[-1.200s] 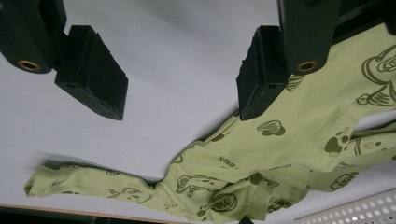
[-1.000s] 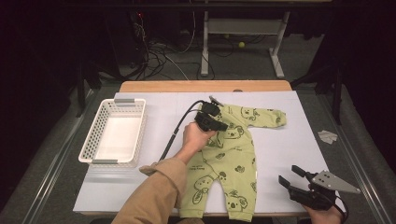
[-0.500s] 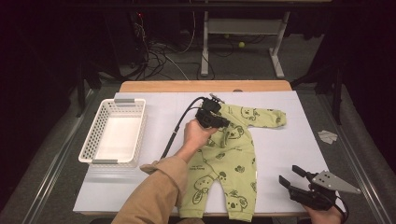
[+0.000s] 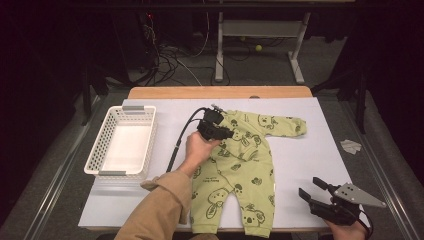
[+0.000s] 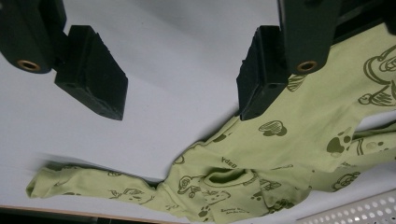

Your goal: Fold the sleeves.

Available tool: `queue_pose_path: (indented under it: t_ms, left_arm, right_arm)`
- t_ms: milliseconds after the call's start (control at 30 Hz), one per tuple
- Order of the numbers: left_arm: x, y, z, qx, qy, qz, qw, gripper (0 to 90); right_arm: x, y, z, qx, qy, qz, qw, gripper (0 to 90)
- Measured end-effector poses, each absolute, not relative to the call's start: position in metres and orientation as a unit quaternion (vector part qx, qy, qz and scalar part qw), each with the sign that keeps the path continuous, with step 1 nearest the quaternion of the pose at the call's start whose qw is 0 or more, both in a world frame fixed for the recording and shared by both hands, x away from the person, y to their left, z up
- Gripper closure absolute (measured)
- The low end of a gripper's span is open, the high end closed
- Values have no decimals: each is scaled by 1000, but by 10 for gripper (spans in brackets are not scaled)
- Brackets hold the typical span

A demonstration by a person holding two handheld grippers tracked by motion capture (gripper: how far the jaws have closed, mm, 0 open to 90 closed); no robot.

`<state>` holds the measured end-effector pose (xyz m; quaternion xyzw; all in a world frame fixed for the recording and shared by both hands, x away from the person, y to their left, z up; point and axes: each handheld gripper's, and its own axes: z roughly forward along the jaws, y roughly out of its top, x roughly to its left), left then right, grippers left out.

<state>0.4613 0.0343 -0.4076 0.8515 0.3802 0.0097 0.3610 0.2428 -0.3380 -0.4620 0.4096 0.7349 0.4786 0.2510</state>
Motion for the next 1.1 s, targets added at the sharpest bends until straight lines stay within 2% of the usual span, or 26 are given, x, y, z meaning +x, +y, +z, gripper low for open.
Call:
queue_pose_path:
  t_ms: [200,467,1100]
  left_arm:
    - [451,50,-400,846,379,35,372,591]
    - [444,70,-398,837,390,43,383,501]
    - [415,104,-400,825,393,58,401,452]
  right_arm:
    - [243,-339,-462,412,733,480,250,342]
    - [243,-339,-462,413,732,480,250,342]
    - [244,-342,-461,422,731,480,240,352]
